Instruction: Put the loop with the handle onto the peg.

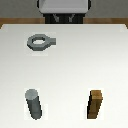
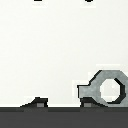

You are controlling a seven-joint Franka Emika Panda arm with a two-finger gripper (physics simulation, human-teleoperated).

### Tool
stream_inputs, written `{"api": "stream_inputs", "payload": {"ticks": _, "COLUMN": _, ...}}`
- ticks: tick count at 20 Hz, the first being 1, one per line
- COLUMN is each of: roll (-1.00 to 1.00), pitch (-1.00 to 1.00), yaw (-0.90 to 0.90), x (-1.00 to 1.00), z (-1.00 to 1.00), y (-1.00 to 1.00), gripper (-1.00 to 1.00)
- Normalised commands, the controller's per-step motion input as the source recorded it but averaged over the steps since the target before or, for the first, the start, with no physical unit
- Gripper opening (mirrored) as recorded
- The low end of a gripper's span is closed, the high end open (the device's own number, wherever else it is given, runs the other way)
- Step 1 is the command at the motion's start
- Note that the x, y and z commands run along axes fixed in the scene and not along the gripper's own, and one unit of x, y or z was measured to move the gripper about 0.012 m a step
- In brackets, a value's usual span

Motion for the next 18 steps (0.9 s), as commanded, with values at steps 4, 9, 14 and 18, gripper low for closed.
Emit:
{"api": "stream_inputs", "payload": {"ticks": 4, "roll": 0.00, "pitch": 0.00, "yaw": 0.00, "x": 0.00, "z": 0.00, "y": 0.00, "gripper": 1.00}}
{"api": "stream_inputs", "payload": {"ticks": 9, "roll": 0.00, "pitch": 0.00, "yaw": -0.03, "x": 0.00, "z": 0.00, "y": 0.00, "gripper": 1.00}}
{"api": "stream_inputs", "payload": {"ticks": 14, "roll": 0.00, "pitch": 0.00, "yaw": -0.75, "x": 0.00, "z": 0.00, "y": 0.00, "gripper": 1.00}}
{"api": "stream_inputs", "payload": {"ticks": 18, "roll": 0.00, "pitch": 0.00, "yaw": -1.00, "x": 0.00, "z": 0.00, "y": 0.00, "gripper": 1.00}}
